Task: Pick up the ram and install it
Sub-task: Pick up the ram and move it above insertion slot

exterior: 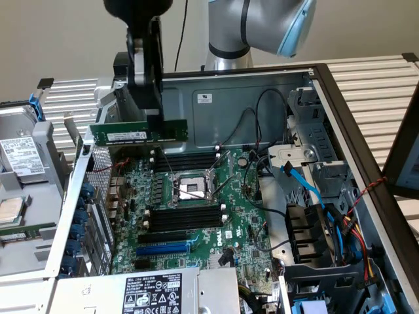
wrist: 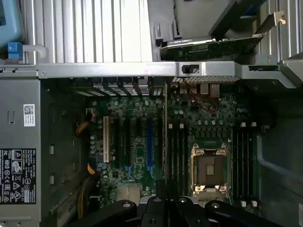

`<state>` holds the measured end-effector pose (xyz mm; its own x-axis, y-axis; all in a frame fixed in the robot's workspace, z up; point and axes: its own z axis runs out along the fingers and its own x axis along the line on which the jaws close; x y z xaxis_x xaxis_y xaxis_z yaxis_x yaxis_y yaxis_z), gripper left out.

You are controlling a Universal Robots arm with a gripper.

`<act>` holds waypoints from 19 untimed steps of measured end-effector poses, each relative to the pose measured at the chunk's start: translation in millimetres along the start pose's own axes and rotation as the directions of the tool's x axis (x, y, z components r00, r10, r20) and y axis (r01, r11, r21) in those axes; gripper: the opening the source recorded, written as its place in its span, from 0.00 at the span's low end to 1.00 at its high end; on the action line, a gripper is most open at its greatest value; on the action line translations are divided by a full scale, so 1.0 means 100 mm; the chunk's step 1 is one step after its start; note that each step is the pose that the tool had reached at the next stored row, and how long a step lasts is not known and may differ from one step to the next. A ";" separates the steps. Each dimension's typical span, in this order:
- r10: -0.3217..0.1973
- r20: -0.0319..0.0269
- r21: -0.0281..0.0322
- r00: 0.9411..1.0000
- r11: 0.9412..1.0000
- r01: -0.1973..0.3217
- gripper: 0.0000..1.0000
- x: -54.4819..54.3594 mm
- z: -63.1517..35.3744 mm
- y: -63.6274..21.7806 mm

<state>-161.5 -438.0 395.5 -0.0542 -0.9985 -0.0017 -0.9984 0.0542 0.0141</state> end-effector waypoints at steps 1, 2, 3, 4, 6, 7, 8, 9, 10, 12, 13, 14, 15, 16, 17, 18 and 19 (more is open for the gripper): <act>0.000 0.000 0.000 1.000 1.000 0.000 0.12 0.00 0.000 -0.045; 0.000 0.000 0.000 1.000 1.000 0.000 0.12 -0.01 0.000 -0.091; 0.000 0.000 0.000 1.000 1.000 0.000 0.12 -0.01 0.000 -0.138; 0.000 0.000 0.000 1.000 1.000 0.000 0.12 -0.01 0.001 -0.182; 0.000 0.000 -0.001 1.000 1.000 0.000 0.12 -0.03 0.010 -0.268; 0.000 0.000 -0.001 1.000 1.000 0.000 0.12 -0.05 0.017 -0.294; 0.000 0.000 -0.001 1.000 1.000 0.000 0.12 -0.08 0.023 -0.301; 0.000 0.000 -0.001 1.000 1.000 0.000 0.12 -0.12 0.030 -0.304; 0.000 0.001 -0.001 1.000 1.000 0.000 0.12 -0.15 0.038 -0.306; 0.000 0.002 -0.002 1.000 1.000 0.000 0.12 -0.23 0.056 -0.308; 0.000 0.002 -0.002 1.000 1.000 0.000 0.12 -0.27 0.064 -0.308; 0.000 0.002 -0.002 1.000 1.000 0.000 0.12 -0.31 0.074 -0.307; 0.000 0.003 -0.002 1.000 1.000 0.000 0.12 -0.35 0.083 -0.305; 0.000 0.003 -0.002 1.000 1.000 0.000 0.12 -0.39 0.090 -0.303; 0.000 0.003 -0.002 1.000 1.000 0.000 0.12 -0.43 0.095 -0.301; 0.000 0.003 -0.002 1.000 1.000 0.000 0.12 -0.44 0.096 -0.301; 0.000 0.003 -0.002 1.000 1.000 0.000 0.12 -0.44 0.096 -0.301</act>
<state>-129.2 -395.2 385.6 -0.0542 -0.9985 -0.0048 -0.9984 0.0541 0.0163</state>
